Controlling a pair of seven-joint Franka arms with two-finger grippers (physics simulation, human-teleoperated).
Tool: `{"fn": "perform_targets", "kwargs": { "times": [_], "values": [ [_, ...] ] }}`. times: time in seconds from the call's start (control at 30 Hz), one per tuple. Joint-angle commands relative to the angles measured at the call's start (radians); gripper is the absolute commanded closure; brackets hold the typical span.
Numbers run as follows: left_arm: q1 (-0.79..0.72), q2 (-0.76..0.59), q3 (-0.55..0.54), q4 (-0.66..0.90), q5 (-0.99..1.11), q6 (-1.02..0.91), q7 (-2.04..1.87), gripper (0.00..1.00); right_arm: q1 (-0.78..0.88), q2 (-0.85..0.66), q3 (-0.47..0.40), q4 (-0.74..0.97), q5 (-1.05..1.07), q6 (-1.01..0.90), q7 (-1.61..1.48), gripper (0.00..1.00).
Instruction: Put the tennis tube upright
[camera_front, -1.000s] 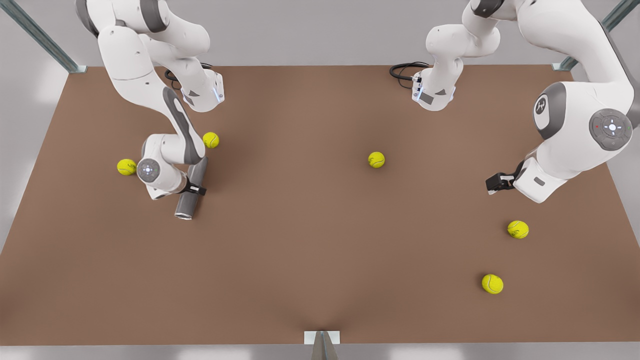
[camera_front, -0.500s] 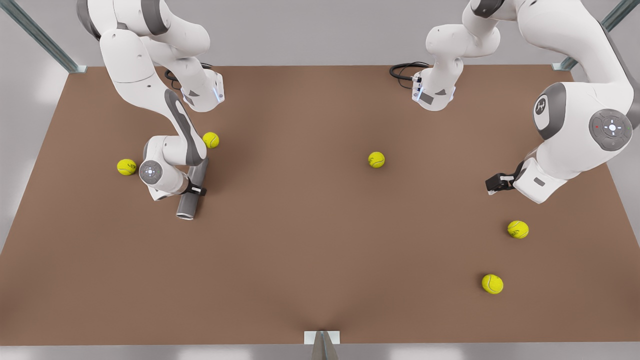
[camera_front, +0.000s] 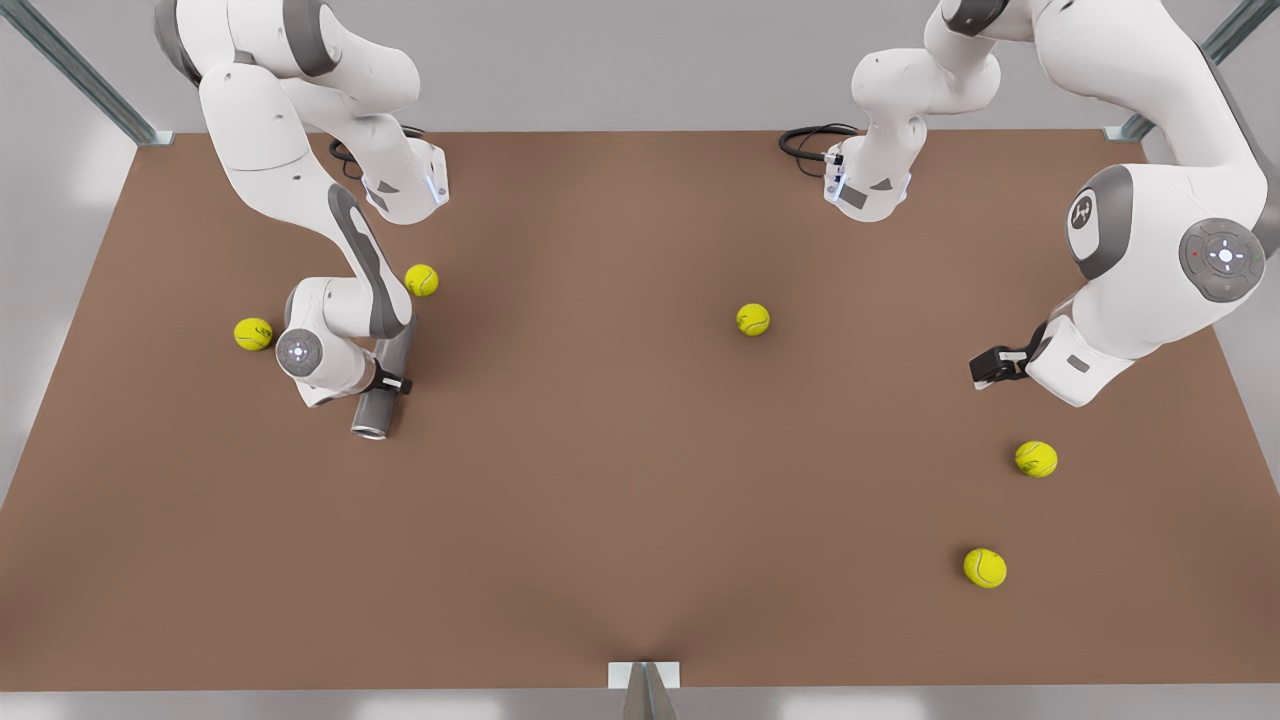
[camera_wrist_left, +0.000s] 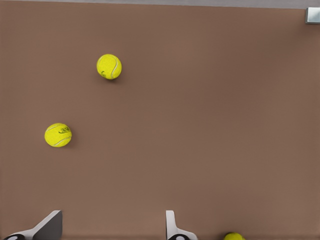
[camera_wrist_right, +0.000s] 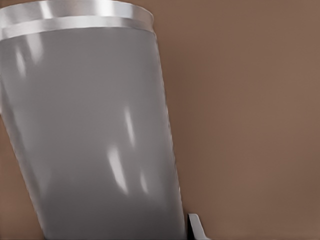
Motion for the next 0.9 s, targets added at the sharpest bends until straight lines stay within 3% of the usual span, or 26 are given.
{"fn": "perform_targets", "kwargs": {
  "times": [0.0,0.4,0.6,0.7,0.8,0.87],
  "values": [
    [0.000,-0.001,0.000,0.000,0.000,0.000,-0.002,0.00,-0.001,-0.001,0.000,0.005,-0.007,-0.024,-0.015,0.31],
    [0.000,-0.001,0.000,0.002,0.000,0.002,-0.003,0.00,0.011,-0.021,0.020,0.135,-0.017,-0.202,-0.118,0.30],
    [-0.001,-0.009,-0.023,0.016,-0.001,-0.003,-0.101,0.00,0.221,-0.001,0.032,0.385,-0.050,-0.248,-0.366,0.30],
    [0.000,-0.009,-0.029,0.017,0.000,-0.003,-0.098,0.00,0.318,0.032,0.038,0.500,-0.221,-0.252,-0.483,0.30],
    [0.000,-0.009,-0.028,0.020,0.005,-0.001,-0.089,0.00,0.378,0.118,0.135,0.681,-0.398,-0.252,-0.661,0.30],
    [-0.001,-0.009,-0.028,0.020,0.006,-0.003,-0.092,0.00,0.444,0.193,0.149,0.793,-0.514,-0.251,-0.760,0.30]
  ]
}}
